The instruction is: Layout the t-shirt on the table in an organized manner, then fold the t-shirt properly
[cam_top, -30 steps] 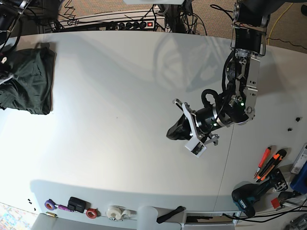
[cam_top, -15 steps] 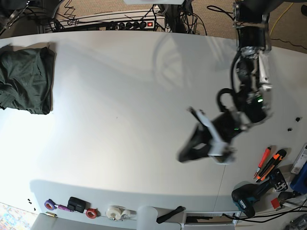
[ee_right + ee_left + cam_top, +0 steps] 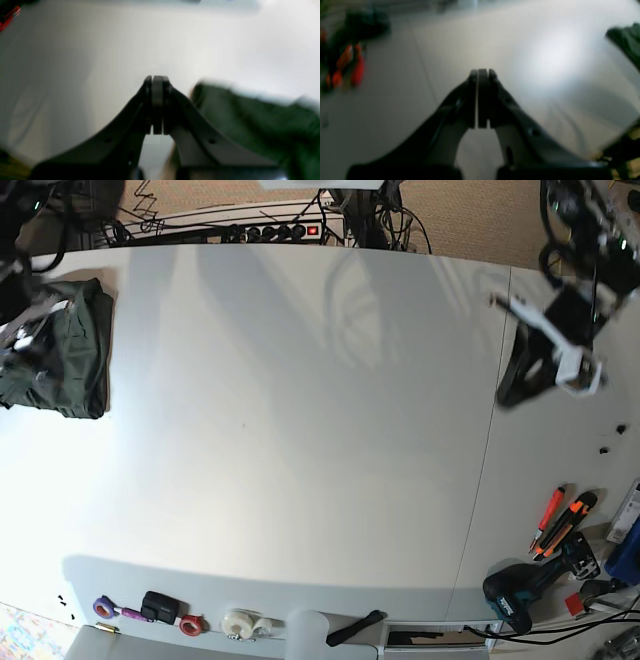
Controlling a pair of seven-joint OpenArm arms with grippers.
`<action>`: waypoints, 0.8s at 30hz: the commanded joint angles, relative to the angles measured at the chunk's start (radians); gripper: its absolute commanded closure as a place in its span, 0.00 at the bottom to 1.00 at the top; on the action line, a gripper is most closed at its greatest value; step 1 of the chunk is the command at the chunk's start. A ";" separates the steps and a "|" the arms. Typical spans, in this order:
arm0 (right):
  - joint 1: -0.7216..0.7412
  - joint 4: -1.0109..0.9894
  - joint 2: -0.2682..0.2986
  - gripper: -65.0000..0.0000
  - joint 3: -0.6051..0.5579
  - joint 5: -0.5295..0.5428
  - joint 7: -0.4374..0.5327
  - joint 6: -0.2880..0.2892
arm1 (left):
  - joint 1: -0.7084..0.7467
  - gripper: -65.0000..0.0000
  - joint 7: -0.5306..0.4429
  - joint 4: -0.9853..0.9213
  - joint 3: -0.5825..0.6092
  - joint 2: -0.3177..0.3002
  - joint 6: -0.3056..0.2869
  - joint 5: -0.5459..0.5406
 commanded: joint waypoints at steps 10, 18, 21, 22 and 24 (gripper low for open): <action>-0.402 0.012 -0.009 1.00 0.013 0.128 -0.141 -0.002 | 0.442 1.00 0.349 0.038 -0.265 -0.009 -0.004 -0.492; -0.623 -0.018 -0.003 1.00 0.005 0.098 -0.152 -0.002 | 0.761 1.00 0.418 -0.025 -0.237 -0.172 -0.004 -0.529; -0.671 -0.130 0.037 1.00 -0.034 0.098 -0.134 -0.002 | 0.848 1.00 0.389 -0.103 -0.147 -0.257 -0.004 -0.526; -0.676 -0.187 0.057 1.00 -0.060 0.097 -0.131 -0.002 | 0.869 1.00 0.357 -0.135 -0.103 -0.290 -0.004 -0.507; -0.674 -0.317 0.098 1.00 -0.132 0.075 -0.113 -0.002 | 0.888 1.00 0.262 -0.215 -0.005 -0.351 -0.004 -0.440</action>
